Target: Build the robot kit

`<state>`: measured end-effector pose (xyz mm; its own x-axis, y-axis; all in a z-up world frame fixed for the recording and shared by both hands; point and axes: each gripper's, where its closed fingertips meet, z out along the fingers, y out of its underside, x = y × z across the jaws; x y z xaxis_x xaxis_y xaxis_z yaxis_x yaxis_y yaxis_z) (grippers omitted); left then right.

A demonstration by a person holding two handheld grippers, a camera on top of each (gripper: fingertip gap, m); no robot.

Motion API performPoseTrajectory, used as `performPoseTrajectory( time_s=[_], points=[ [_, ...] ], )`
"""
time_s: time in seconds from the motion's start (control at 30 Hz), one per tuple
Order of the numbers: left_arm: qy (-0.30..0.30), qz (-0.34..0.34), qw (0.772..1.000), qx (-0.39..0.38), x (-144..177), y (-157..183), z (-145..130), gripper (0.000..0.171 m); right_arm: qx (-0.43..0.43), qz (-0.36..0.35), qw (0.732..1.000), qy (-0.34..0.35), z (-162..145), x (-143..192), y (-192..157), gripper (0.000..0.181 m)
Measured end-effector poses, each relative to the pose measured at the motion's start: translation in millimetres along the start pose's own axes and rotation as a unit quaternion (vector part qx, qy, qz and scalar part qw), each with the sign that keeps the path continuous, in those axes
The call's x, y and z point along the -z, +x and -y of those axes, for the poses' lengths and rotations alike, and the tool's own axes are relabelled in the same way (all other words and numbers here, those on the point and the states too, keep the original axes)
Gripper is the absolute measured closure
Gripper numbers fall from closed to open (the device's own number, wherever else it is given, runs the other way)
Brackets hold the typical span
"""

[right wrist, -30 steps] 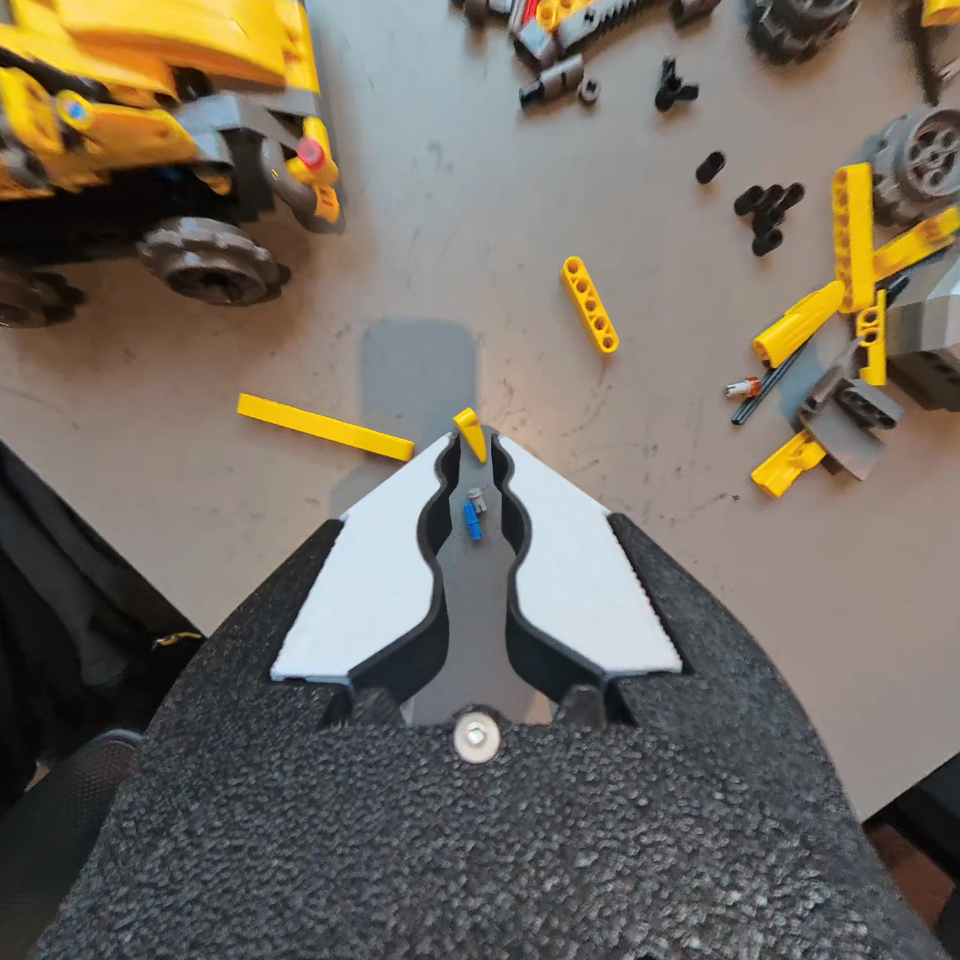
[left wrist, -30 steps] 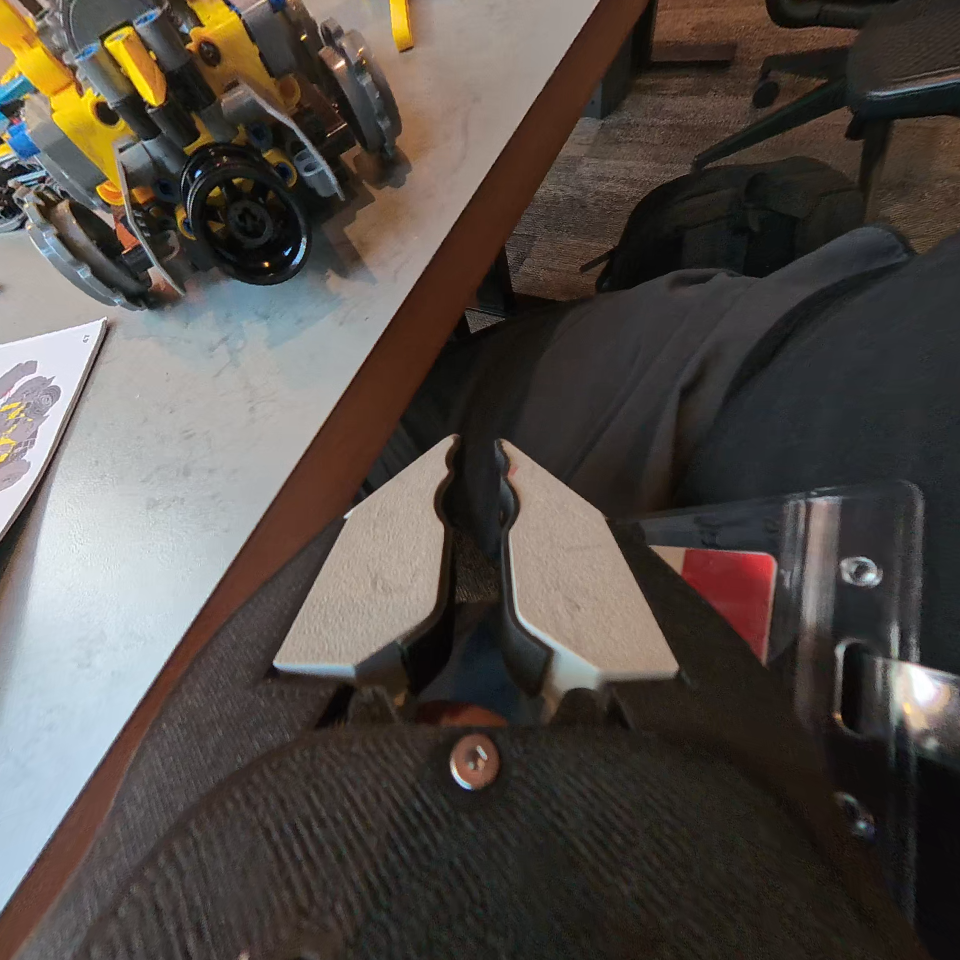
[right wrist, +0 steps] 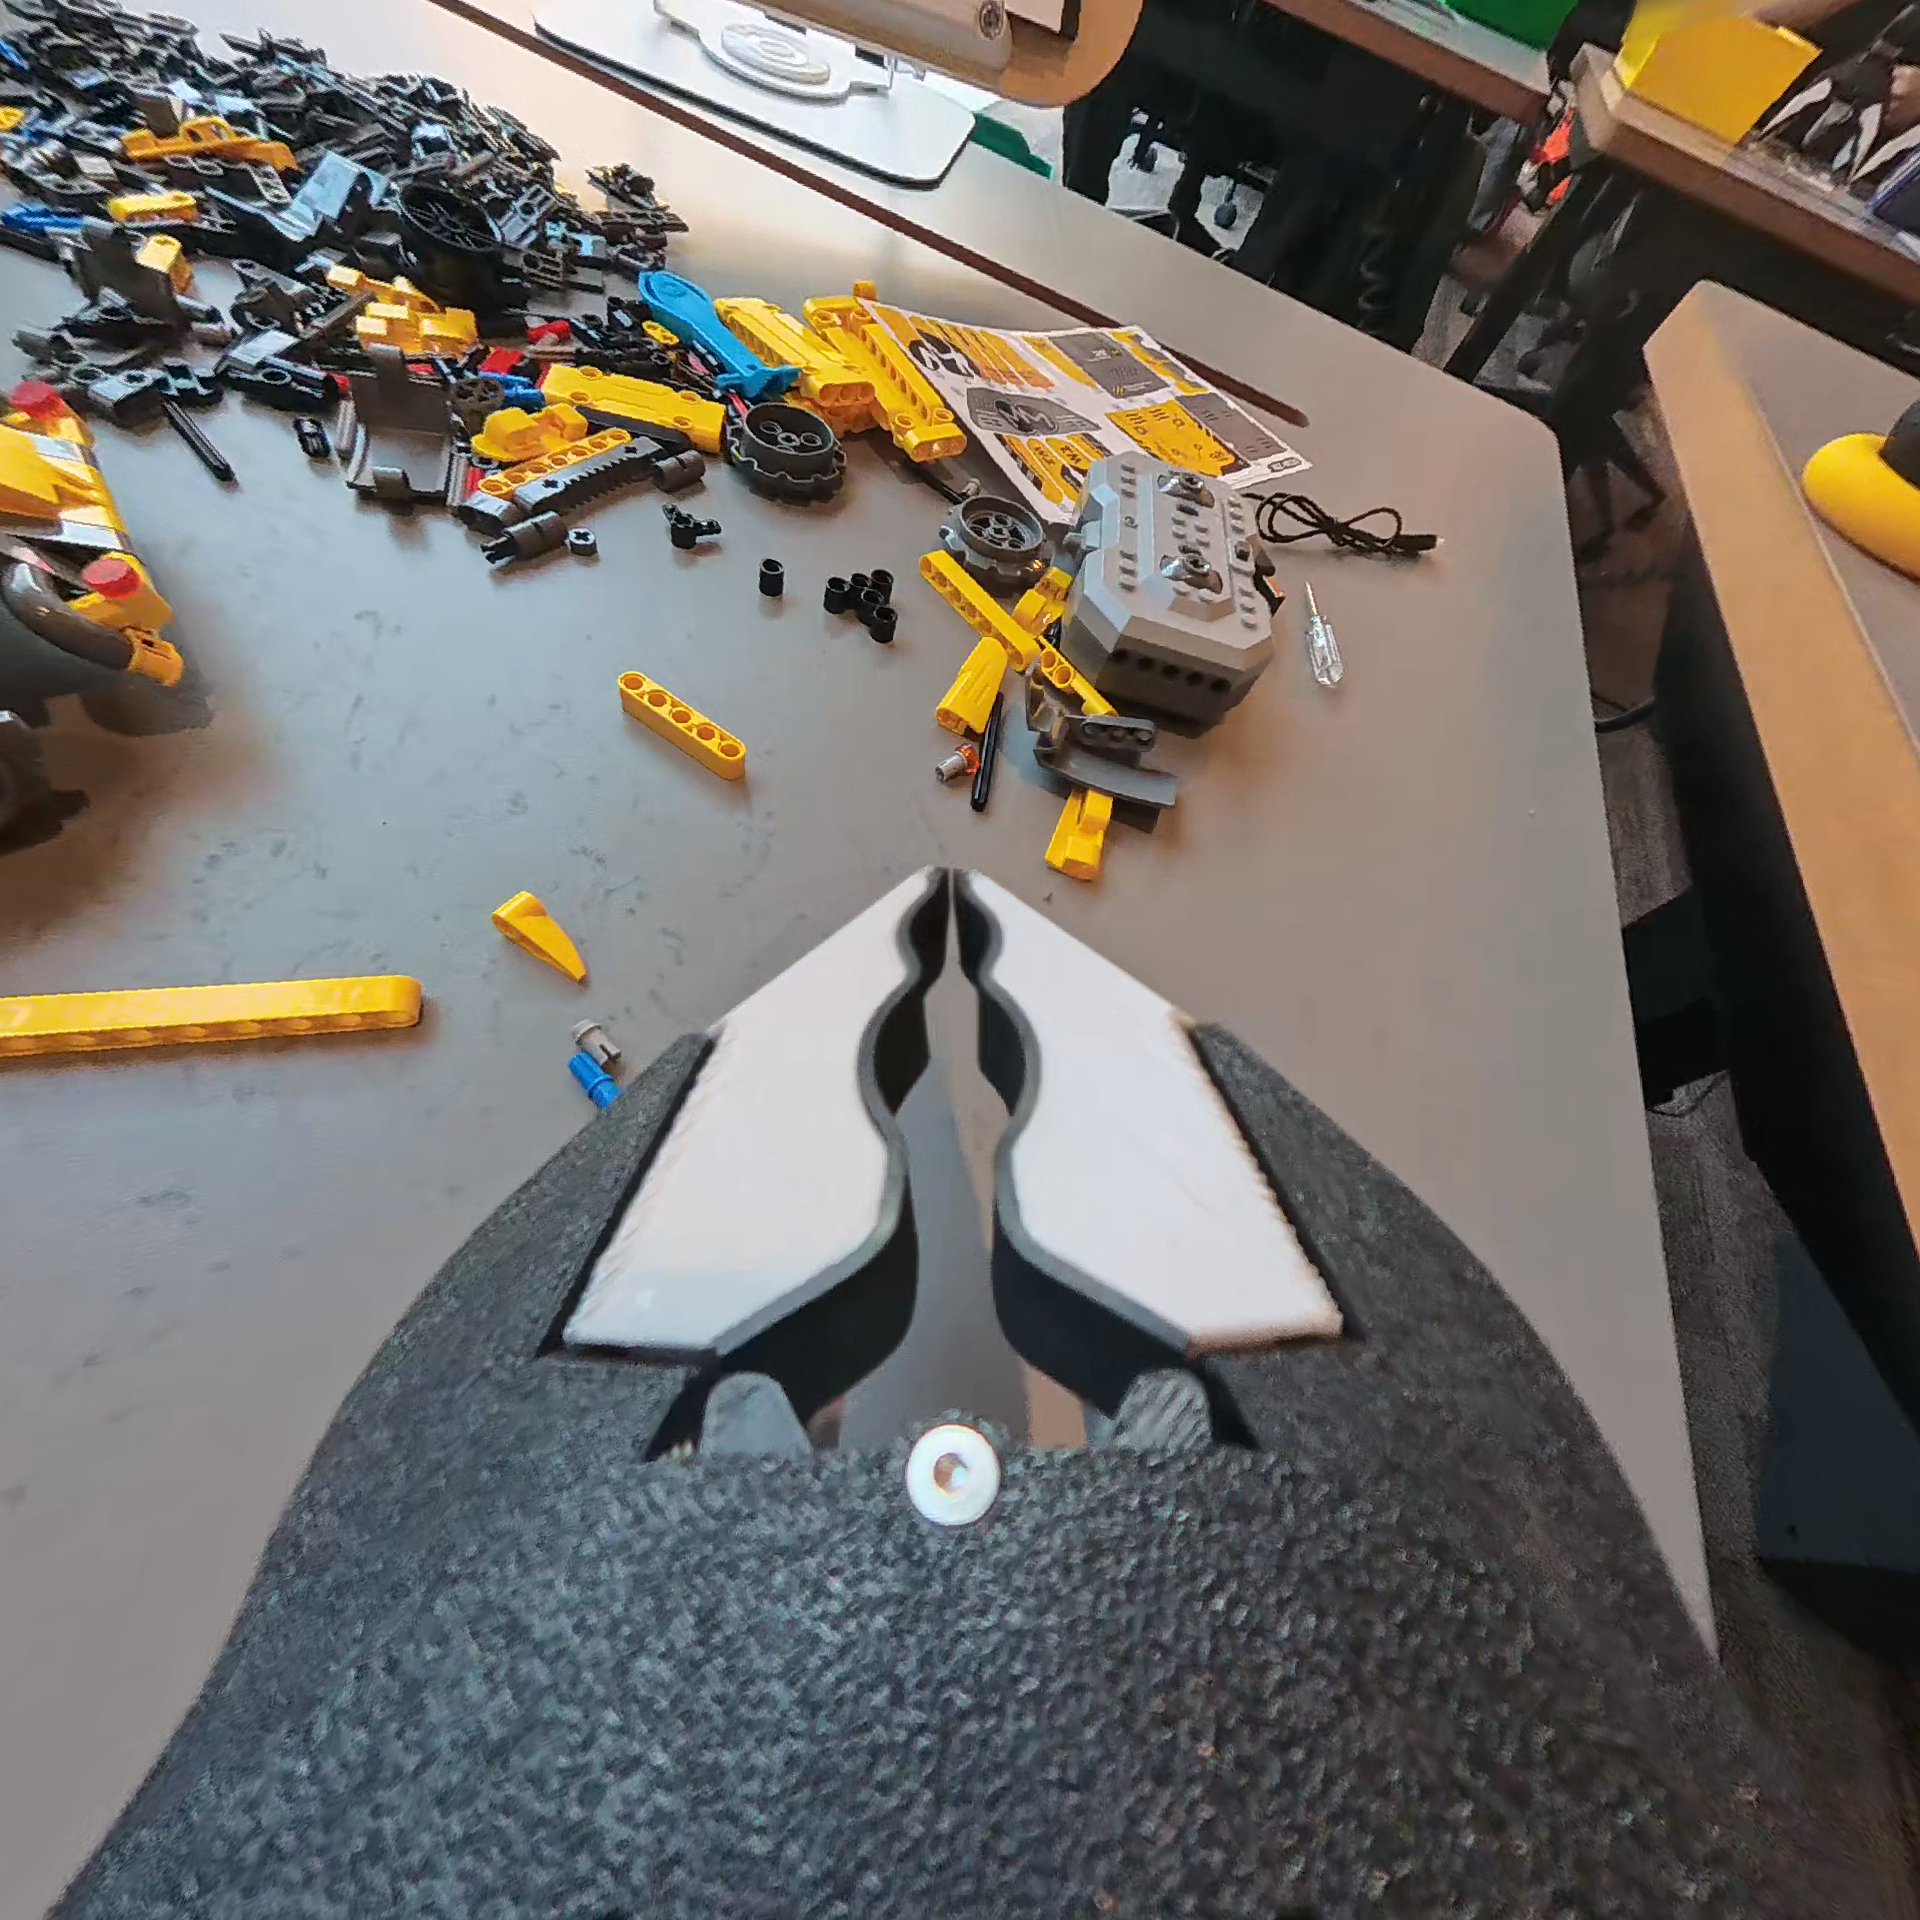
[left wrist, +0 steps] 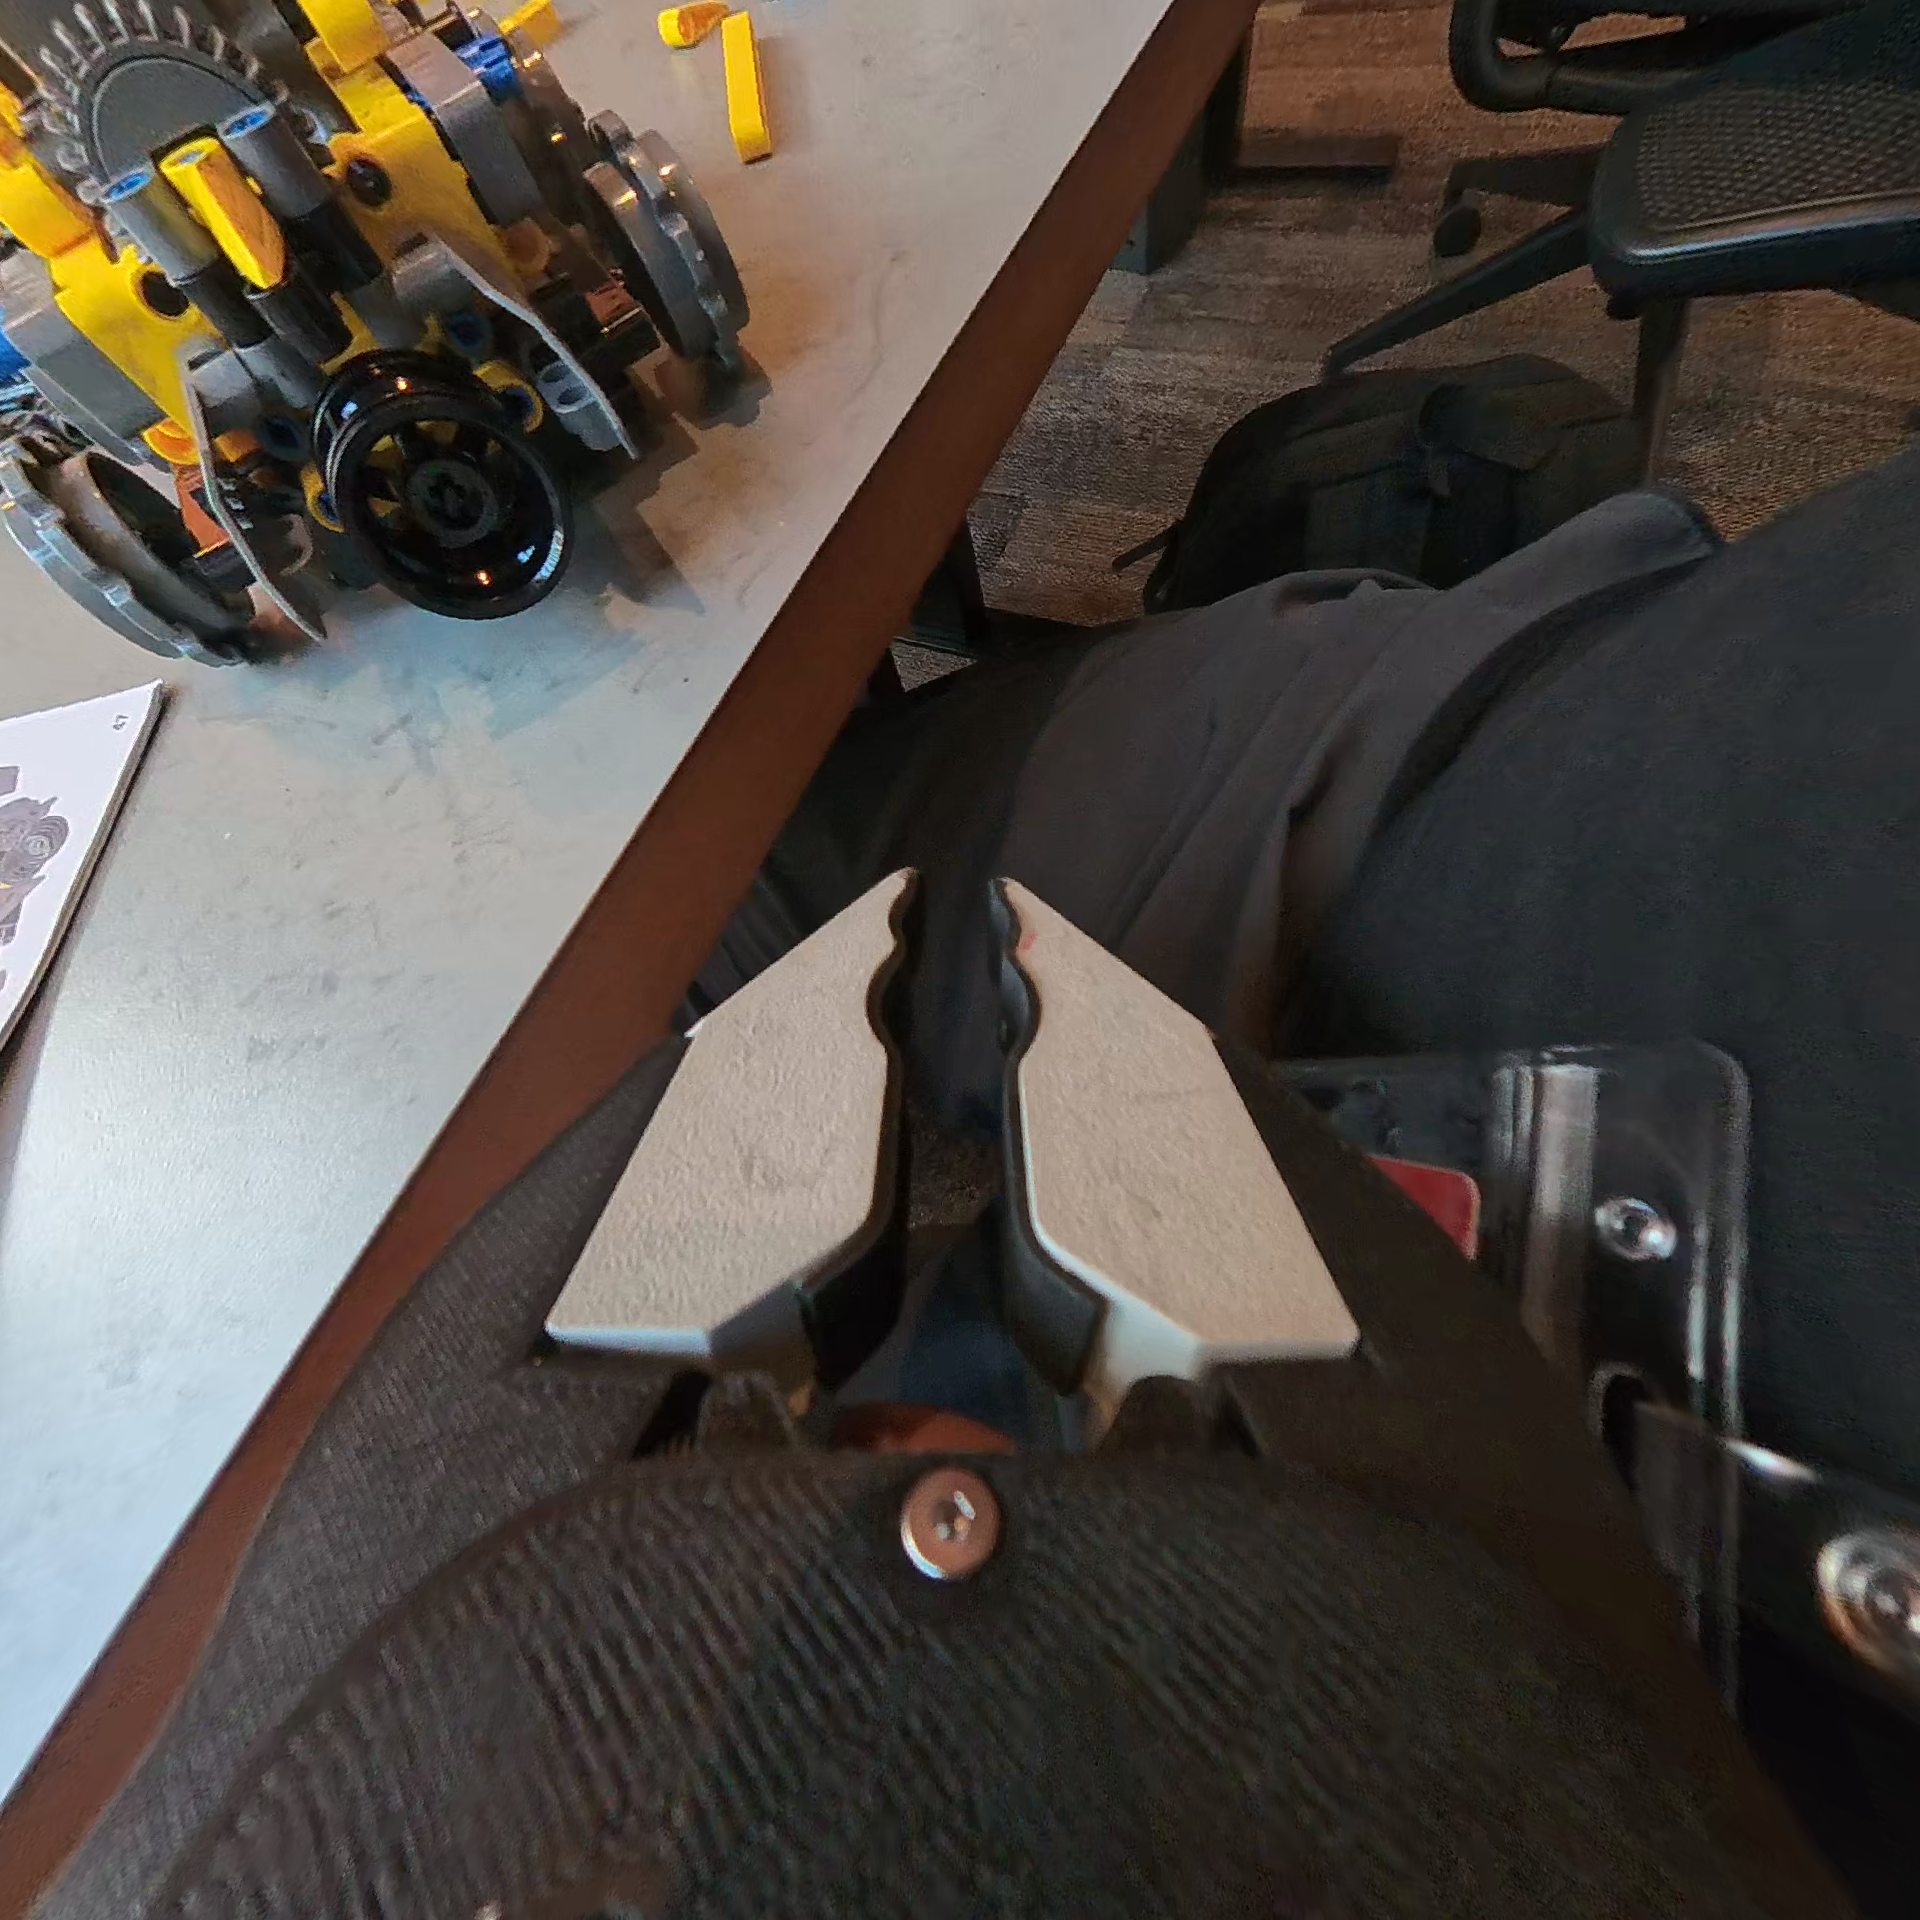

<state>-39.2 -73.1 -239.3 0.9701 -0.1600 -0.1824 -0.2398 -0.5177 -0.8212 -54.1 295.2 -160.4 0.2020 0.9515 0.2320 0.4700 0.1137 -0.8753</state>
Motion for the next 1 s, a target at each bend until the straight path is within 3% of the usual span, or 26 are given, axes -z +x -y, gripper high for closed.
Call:
performPoseTrajectory(
  time_s=[0.3,0.6,1.0],
  points=[
    [-0.004,0.005,1.000,-0.006,0.8,-0.4,-1.0,0.163,-0.033,0.038,0.999,-0.009,-2.5,-1.7,-2.2,0.181],
    [-0.006,-0.001,1.000,-0.011,0.6,4.3,-1.0,0.163,0.012,0.032,0.999,0.023,5.3,4.8,-10.0,0.181],
    [-0.018,-0.011,1.000,-0.008,-5.0,8.8,-6.7,0.163,0.043,0.039,0.998,0.000,-0.3,-2.3,-17.0,0.181]
  ],
)
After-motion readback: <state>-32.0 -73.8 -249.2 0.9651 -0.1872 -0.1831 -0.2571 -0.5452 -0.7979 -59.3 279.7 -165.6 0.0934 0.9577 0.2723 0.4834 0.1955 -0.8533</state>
